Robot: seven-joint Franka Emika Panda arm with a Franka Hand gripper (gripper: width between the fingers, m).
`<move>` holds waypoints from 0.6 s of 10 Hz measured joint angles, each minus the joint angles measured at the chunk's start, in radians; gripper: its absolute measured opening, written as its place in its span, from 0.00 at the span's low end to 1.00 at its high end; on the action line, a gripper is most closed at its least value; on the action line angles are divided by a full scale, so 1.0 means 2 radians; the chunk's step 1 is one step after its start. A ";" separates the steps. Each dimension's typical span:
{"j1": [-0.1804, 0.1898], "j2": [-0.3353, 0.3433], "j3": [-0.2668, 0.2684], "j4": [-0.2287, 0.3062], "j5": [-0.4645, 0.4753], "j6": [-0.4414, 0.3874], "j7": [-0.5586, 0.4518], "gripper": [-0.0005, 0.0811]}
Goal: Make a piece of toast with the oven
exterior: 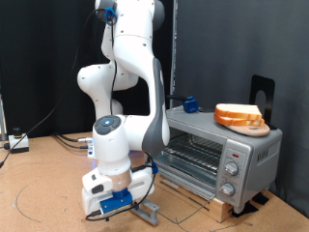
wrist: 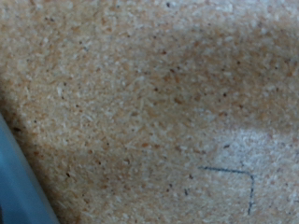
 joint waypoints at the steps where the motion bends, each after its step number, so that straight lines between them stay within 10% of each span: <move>1: -0.005 -0.002 0.002 0.000 0.010 -0.002 -0.008 0.99; 6: -0.039 -0.053 -0.007 0.000 0.028 -0.057 -0.030 0.99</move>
